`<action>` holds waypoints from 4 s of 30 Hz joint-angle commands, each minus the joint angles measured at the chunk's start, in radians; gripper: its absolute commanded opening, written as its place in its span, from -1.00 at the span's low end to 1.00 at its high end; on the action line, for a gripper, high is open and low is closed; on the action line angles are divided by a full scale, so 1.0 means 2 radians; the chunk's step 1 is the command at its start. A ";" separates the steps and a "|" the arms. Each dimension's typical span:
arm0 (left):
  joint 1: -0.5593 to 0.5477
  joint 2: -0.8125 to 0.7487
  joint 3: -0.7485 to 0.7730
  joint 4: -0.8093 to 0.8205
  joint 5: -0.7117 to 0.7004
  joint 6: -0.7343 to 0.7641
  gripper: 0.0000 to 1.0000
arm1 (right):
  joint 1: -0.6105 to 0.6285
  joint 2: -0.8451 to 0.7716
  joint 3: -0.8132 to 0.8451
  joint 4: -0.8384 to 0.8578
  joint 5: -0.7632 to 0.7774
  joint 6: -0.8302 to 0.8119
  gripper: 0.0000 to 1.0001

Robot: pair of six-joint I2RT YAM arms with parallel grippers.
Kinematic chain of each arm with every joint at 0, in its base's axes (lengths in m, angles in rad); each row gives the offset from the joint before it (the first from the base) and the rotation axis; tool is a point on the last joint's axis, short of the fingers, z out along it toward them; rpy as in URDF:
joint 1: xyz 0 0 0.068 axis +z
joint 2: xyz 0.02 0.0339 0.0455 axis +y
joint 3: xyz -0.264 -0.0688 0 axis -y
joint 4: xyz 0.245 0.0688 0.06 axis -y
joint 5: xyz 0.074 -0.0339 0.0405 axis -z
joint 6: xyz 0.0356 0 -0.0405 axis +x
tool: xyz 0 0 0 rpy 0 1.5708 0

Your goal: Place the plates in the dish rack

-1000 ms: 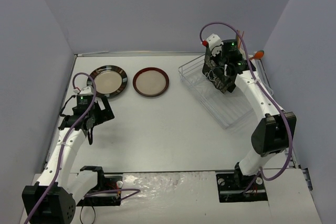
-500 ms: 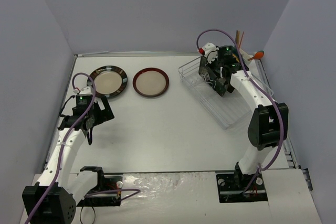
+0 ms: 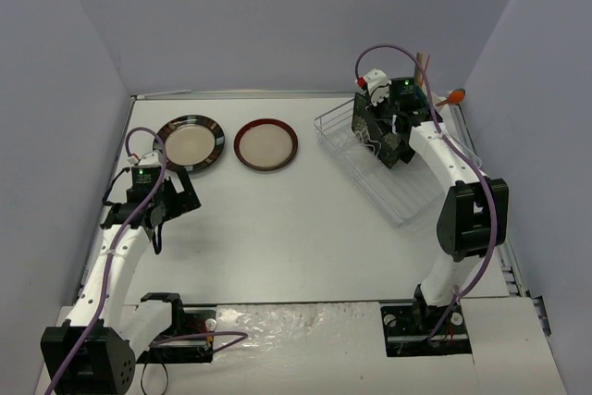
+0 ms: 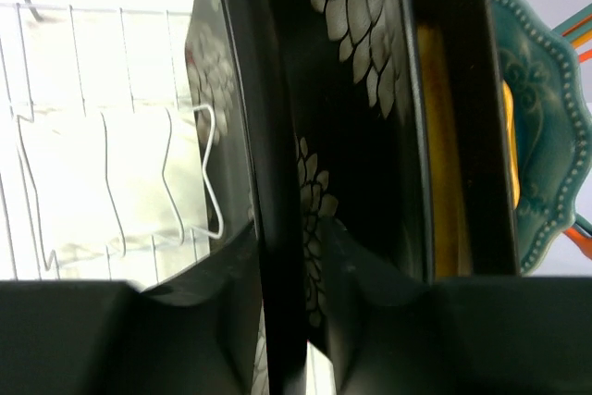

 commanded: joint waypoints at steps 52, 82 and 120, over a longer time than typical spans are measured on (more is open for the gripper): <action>0.163 0.469 0.224 0.324 0.133 -0.171 0.36 | 0.026 -0.329 -0.227 0.235 -0.292 0.400 1.00; 0.161 0.274 -0.023 0.280 0.164 -0.204 -1.00 | 0.058 -0.351 -0.253 0.224 -0.282 0.413 1.00; 0.160 0.050 0.010 0.387 0.314 -0.358 -1.00 | 0.211 -0.192 -0.203 0.317 -0.208 0.602 1.00</action>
